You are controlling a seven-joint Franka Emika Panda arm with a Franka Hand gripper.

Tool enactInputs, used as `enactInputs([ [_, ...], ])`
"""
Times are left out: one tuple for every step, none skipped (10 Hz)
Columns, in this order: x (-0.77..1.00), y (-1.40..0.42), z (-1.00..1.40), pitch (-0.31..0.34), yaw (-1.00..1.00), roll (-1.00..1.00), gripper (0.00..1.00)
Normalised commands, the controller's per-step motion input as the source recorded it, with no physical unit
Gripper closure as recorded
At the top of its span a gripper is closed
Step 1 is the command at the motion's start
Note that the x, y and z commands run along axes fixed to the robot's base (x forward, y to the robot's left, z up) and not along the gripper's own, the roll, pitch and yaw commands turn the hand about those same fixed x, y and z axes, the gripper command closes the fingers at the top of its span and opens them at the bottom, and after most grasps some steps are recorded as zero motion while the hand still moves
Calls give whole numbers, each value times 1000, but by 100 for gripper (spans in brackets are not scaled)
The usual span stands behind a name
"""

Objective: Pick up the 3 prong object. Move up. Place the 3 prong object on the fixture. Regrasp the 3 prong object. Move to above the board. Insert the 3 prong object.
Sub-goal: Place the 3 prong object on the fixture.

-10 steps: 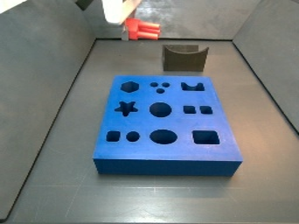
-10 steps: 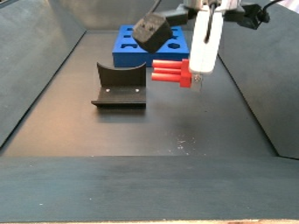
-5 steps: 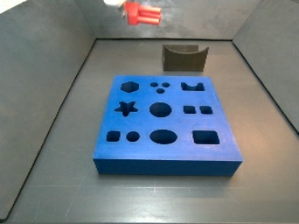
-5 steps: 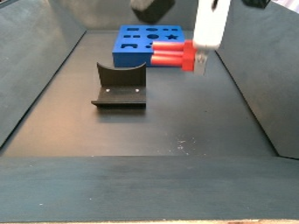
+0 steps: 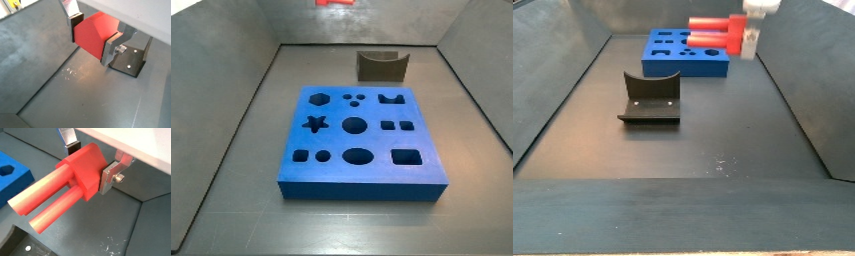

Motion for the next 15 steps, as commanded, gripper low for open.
enactInputs([
  [1000, -61, 49, -2, 1000, -44, 100],
  [1000, -59, 14, 0, 1000, -42, 100],
  [1000, -58, 14, 1, 1000, -41, 100],
  [1000, -50, 16, 2, 1000, -43, 100],
  [1000, -46, 15, 4, 1000, -46, 100],
  [1000, -43, 14, 7, 1000, -48, 100],
  [1000, -39, 13, 10, 1000, -51, 100],
  [1000, -36, 13, 12, 1000, -54, 100],
  [1000, -33, 12, 16, 1000, -57, 100],
  [1000, -29, 12, 20, 1000, -61, 100],
  [1000, -28, 12, 24, 1000, -65, 100],
  [1000, -26, 11, 27, 1000, -67, 100],
  [1000, -23, 11, 35, 1000, -75, 100],
  [1000, -21, 11, 39, 1000, -79, 100],
  [1000, -18, 11, 48, 1000, -87, 100],
])
